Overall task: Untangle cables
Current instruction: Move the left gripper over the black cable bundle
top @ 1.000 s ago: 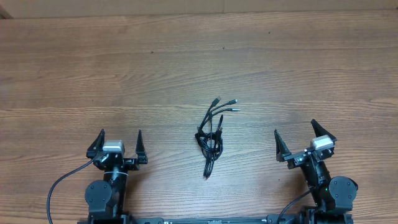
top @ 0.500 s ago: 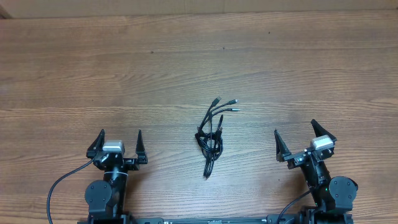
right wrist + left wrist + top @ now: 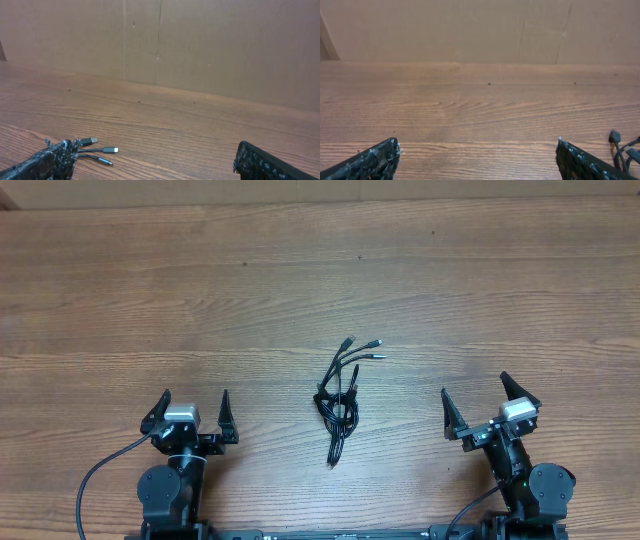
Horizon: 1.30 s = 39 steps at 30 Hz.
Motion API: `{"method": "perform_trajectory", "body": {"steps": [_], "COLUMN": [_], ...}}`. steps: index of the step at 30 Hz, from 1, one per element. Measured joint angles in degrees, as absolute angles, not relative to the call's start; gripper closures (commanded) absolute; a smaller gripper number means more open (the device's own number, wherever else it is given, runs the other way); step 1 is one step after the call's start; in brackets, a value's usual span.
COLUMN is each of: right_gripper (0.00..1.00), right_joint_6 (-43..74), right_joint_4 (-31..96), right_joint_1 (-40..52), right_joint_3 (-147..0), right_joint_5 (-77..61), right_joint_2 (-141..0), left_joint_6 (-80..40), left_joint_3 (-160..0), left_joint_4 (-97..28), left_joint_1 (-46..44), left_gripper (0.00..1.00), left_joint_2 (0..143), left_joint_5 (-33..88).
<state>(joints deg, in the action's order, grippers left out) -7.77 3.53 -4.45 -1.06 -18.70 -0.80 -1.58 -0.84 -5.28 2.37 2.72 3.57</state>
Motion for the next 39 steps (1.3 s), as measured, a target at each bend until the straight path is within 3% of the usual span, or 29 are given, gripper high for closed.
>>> {"method": "perform_trajectory", "body": {"steps": [9,17,31,39], "right_gripper": [0.0,0.0,0.0,0.0], "right_joint_6": [-7.8,-7.8,-7.8,-7.8], "right_joint_4": [3.5,3.5,3.5,3.5], "right_joint_1": [-4.4,-4.4,-4.4,-4.4], "right_joint_3": [-1.0,-1.1,-1.0,-1.0], "right_joint_5": [-18.7,-18.7,-18.7,-18.7], "right_joint_2": [-0.8,-0.8,-0.8,-0.8], "left_joint_6": [-1.8,-1.7,0.4,0.6], "left_joint_3": [-7.8,-12.4,-26.6,-37.3], "left_joint_4": [-22.2,-27.0,-35.7,-37.2], "left_joint_1": [2.4,2.4,2.4,2.3], "left_gripper": [0.0,0.0,0.0,0.0], "left_joint_2": [3.0,5.3,29.0,43.0], "left_joint_5": [4.9,6.2,7.4,16.8]}}
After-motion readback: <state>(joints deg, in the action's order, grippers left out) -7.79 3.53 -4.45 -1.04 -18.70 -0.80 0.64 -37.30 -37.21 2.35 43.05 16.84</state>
